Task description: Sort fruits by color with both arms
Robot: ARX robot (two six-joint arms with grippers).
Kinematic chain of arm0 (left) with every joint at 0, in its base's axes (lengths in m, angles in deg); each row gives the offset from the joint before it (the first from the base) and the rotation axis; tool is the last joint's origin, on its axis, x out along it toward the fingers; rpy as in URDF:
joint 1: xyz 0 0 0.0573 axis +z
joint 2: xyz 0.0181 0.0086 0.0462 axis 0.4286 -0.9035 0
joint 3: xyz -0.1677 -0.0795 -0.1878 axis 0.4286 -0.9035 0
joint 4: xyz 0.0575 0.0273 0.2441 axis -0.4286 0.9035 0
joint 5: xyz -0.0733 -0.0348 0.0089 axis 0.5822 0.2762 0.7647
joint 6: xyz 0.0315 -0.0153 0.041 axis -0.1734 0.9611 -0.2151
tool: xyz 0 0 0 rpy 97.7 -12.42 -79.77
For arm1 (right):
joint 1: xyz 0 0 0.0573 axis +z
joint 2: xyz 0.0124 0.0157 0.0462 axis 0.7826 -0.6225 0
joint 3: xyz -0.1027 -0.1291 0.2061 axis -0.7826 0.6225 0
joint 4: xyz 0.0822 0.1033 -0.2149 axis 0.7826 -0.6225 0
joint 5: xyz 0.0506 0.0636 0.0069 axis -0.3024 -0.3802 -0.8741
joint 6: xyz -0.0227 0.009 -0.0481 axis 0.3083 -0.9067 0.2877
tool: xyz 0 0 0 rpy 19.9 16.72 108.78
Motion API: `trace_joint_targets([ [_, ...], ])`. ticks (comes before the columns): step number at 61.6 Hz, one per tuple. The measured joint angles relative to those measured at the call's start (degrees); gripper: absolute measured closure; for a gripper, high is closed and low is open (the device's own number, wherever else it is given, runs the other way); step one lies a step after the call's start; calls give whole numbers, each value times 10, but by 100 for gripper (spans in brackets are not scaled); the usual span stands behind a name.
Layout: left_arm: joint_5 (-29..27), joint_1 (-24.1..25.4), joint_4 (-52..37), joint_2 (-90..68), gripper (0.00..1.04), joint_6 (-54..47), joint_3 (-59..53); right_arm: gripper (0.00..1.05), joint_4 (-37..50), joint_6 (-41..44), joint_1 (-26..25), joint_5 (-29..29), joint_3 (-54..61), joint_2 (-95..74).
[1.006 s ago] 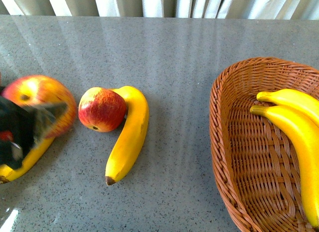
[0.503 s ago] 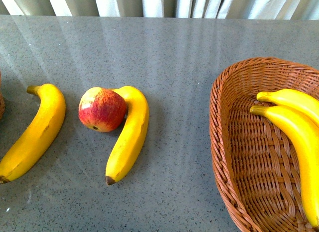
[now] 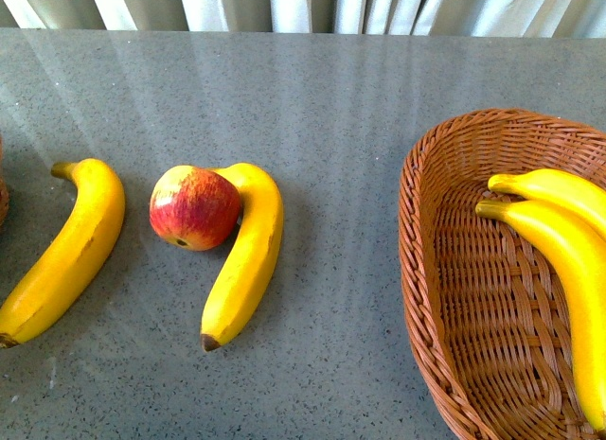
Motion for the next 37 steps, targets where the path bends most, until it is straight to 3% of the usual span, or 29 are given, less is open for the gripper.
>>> trace_joint_targets([
  [7,6,-63,0,7,9,-26,5,9,0,0,0,0,0,0],
  [20,17,-222,-11,-72,9,-62,80,9,0,0,0,0,0,0],
  [37,7,-292,-6,-187,9,-80,161,9,0,0,0,0,0,0],
])
